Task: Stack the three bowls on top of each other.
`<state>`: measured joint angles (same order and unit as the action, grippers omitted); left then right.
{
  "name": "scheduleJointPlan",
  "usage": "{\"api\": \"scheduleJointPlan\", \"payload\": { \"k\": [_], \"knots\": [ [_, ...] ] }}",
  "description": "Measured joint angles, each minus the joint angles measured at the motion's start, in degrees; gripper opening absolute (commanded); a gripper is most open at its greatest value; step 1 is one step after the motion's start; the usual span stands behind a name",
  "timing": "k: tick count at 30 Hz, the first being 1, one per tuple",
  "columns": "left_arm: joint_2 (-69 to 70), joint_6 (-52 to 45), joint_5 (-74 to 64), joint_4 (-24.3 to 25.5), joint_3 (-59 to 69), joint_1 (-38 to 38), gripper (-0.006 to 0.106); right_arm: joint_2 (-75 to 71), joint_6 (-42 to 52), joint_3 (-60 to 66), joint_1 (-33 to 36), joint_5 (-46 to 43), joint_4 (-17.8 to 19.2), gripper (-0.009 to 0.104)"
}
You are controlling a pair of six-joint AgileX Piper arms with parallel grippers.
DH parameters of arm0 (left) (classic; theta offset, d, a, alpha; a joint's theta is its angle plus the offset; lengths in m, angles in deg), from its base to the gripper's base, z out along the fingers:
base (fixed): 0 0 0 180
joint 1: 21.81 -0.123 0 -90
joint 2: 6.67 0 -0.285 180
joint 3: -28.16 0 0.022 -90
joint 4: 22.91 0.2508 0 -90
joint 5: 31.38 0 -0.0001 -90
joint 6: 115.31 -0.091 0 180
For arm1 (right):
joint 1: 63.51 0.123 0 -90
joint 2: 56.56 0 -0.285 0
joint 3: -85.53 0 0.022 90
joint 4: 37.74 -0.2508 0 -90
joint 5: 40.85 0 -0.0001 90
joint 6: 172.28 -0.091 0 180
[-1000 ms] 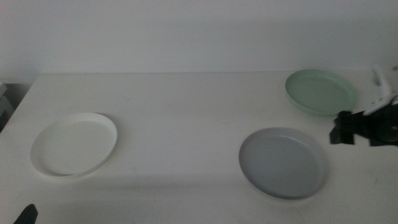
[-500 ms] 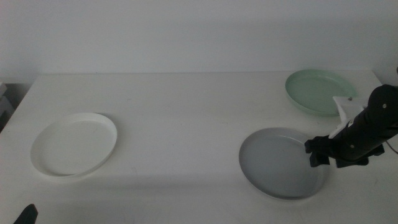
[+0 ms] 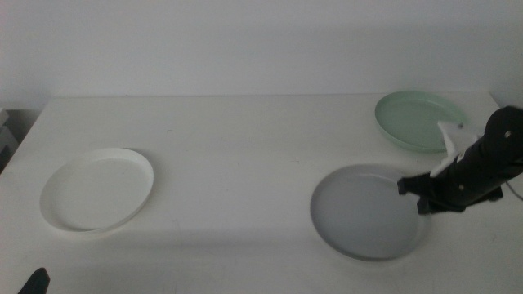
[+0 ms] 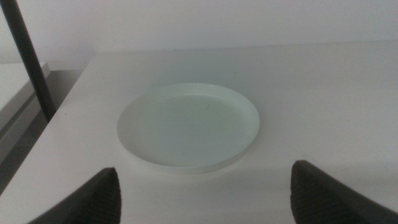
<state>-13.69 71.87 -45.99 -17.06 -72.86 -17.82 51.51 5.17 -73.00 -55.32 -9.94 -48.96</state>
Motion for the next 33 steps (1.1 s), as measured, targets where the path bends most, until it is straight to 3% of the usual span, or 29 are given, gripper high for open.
{"api": "scheduleJointPlan", "payload": {
  "k": [11,18,33],
  "knots": [
    [0.0,0.0,0.0,0.0,0.0,0.0,0.102,-4.5,0.0,-9.0,7.6,2.8,-3.5,-0.001],
    [0.0,0.0,0.0,0.0,0.0,0.0,0.102,4.5,-0.8,-20.4,11.3,4.3,-4.2,-0.001],
    [0.0,0.0,0.0,0.0,0.0,0.0,0.102,24.7,-1.5,-37.2,11.5,6.8,-4.3,0.001]
  ]
}}
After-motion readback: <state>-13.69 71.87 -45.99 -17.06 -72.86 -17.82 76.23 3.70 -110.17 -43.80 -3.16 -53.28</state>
